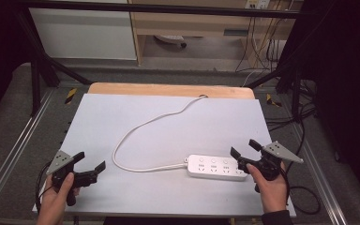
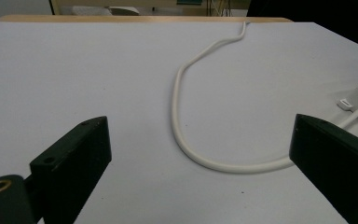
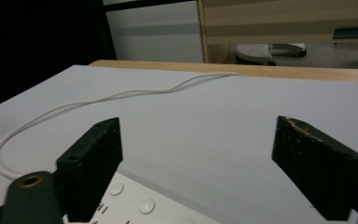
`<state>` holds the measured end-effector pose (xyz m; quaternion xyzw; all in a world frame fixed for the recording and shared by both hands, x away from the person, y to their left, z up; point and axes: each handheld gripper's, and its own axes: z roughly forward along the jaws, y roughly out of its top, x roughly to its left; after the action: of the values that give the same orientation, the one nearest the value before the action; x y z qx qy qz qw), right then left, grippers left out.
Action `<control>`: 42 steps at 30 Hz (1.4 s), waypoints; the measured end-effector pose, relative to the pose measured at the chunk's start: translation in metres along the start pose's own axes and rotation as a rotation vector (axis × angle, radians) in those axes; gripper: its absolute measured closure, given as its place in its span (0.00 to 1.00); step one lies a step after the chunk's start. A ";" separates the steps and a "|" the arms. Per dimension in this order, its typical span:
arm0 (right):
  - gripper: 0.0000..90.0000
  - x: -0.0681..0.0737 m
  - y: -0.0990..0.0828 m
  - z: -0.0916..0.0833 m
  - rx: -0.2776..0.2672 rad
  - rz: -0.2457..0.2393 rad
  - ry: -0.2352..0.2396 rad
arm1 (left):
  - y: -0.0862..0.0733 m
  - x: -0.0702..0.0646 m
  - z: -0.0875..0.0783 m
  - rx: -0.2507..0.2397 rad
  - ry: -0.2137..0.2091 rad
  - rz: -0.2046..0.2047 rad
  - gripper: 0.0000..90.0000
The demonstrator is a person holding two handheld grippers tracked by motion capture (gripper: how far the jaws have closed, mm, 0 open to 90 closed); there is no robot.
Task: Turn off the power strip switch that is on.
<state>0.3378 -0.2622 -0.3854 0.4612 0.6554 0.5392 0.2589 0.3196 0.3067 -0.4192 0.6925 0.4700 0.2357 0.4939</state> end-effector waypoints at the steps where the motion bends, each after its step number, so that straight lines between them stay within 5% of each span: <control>1: 0.27 0.002 0.001 0.000 -0.003 0.000 0.000 | 0.000 0.000 0.000 0.000 0.000 0.000 0.06; 5: 0.42 0.006 0.005 0.002 -0.022 -0.009 0.007 | 0.000 -0.001 0.000 0.003 -0.001 -0.002 0.06; 6: 0.57 0.010 0.006 0.003 -0.025 -0.021 0.032 | 0.000 -0.001 -0.001 0.007 -0.002 0.002 0.06; 9: 0.70 0.016 0.007 0.007 -0.023 -0.051 0.047 | 0.001 -0.002 -0.001 0.004 -0.002 0.005 0.06; 20: 0.98 0.034 0.008 0.017 0.005 -0.063 0.097 | 0.000 -0.001 0.000 0.005 -0.020 0.022 0.06; 34: 1.00 0.044 -0.003 0.028 0.084 -0.090 0.091 | 0.000 -0.004 0.001 0.008 -0.029 0.050 0.06; 42: 1.00 0.043 -0.012 0.034 0.129 -0.057 0.086 | 0.000 -0.007 0.001 0.017 -0.023 0.042 0.06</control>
<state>0.3431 -0.2082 -0.3993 0.4345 0.7121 0.5076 0.2155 0.3172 0.3007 -0.4184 0.7090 0.4518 0.2339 0.4884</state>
